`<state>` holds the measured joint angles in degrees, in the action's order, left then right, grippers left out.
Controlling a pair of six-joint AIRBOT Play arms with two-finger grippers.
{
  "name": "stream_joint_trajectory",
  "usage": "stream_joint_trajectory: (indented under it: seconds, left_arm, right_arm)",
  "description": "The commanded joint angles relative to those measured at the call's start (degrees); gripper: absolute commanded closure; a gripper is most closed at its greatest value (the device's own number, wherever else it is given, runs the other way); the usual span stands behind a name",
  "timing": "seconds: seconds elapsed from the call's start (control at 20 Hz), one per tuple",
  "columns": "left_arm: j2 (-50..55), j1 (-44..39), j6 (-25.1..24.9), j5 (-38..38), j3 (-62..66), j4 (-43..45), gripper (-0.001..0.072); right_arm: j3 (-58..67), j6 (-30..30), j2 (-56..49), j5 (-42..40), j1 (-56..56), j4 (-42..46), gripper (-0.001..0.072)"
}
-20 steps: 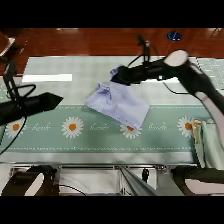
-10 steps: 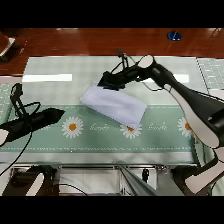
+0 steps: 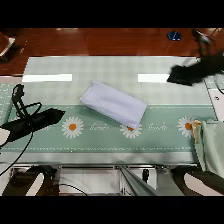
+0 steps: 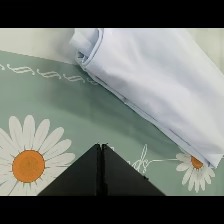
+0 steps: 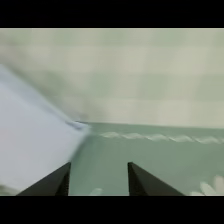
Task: Fold the shirts.
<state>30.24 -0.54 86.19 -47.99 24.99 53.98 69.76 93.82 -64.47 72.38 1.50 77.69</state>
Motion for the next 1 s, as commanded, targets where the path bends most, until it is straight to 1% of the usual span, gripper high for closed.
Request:
stream_joint_trajectory:
  seconds: [0.0, 0.1, 0.2, 0.25, 0.35, 0.45, 0.5, 0.6, 0.8, 0.95]
  left_arm:
    - [0.6, 0.0, 0.0, 0.0, 0.0, 0.0, 0.0685]
    - [1.6, 0.0, 0.0, 0.5, 0.0, 0.0, 0.0685]
    - [2.7, 0.0, 0.0, 1.1, 0.0, -0.5, 0.0685]
    - [3.2, 0.0, 0.0, 1.1, 0.0, -1.2, 0.0685]
    - [4.0, 0.0, 0.0, 1.1, 0.0, -2.3, 0.0684]
    - [4.5, 0.0, 0.0, 1.0, 0.0, -2.5, 0.0685]
    - [4.7, 0.0, 0.0, 1.0, 0.0, -2.6, 0.0685]
    - [5.2, 0.0, 0.0, 1.0, 0.0, -2.6, 0.0685]
    - [5.8, 0.0, 0.0, 1.0, 0.0, -2.6, 0.0684]
    - [5.8, 0.0, 0.0, 1.0, 0.0, -2.6, 0.0685]
  right_arm:
    - [-23.5, 14.5, 17.7, -12.7, 3.1, 11.2, 0.0295]
    - [-34.4, 13.9, 20.1, -21.4, 1.3, -3.0, 0.0295]
    - [-40.0, 10.5, 17.4, -27.6, -1.1, -14.8, 0.0295]
    - [-40.3, 8.1, 14.6, -28.6, -2.1, -18.7, 0.0295]
    - [-40.0, 0.9, 8.5, -29.3, -2.8, -28.0, 0.0295]
    - [-39.8, -8.0, 1.8, -27.7, -2.7, -38.4, 0.0295]
    - [-39.1, -11.2, -1.1, -25.9, -2.7, -40.8, 0.0295]
    - [-36.4, -14.7, -6.5, -22.6, -2.7, -43.4, 0.0295]
    - [-31.2, -15.6, -14.5, -20.8, -3.6, -44.6, 0.0294]
    - [-26.3, -15.5, -19.3, -20.7, -7.8, -44.6, 0.0295]
